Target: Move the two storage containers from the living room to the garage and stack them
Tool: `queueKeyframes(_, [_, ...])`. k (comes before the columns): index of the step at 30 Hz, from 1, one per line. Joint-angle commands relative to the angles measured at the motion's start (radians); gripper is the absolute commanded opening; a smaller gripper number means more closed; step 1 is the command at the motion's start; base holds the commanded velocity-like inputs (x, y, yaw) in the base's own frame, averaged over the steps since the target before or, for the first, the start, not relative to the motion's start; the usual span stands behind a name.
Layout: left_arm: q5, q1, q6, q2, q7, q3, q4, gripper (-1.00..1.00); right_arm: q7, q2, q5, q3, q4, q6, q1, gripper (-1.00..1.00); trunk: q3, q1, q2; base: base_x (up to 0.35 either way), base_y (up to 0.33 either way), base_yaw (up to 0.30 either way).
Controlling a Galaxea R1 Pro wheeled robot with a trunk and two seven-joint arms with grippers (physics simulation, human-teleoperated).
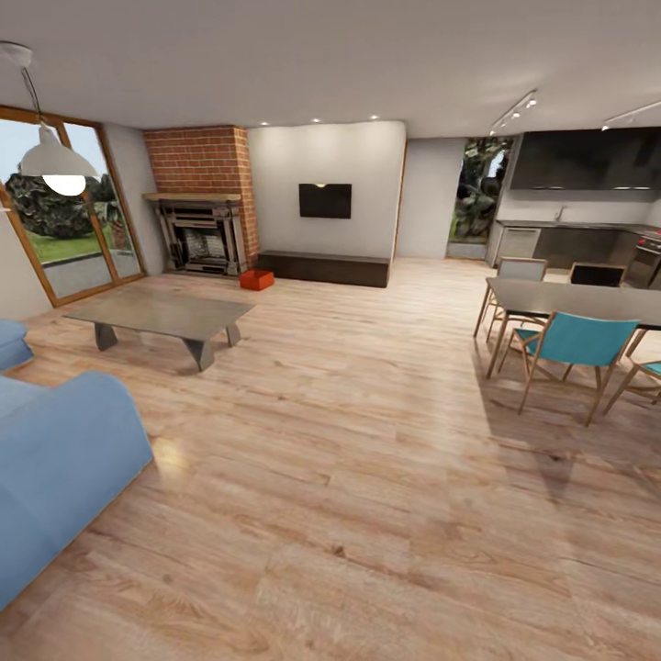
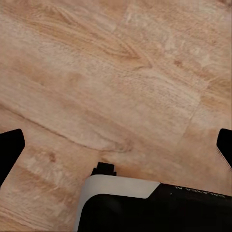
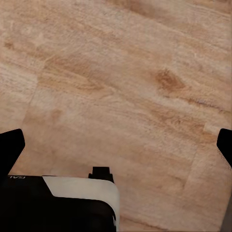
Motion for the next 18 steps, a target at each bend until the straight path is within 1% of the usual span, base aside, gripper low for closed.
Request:
queueKeyframes(1, [0.009, -0.001, -0.003, -0.001, -0.001, 0.002, 0.0, 1.0, -0.006, 0.0, 0.001, 0.008, 0.001, -0.002, -0.001, 1.0, -0.002, 0.001, -0.001, 0.325, 0.0, 0.0])
queueKeyframes(18, [0.009, -0.001, -0.003, -0.001, -0.001, 0.002, 0.0, 1.0, -0.007, 0.0, 0.001, 0.008, 0.001, -0.002, -0.001, 1.0, -0.002, 0.001, -0.001, 0.326, 0.0, 0.0])
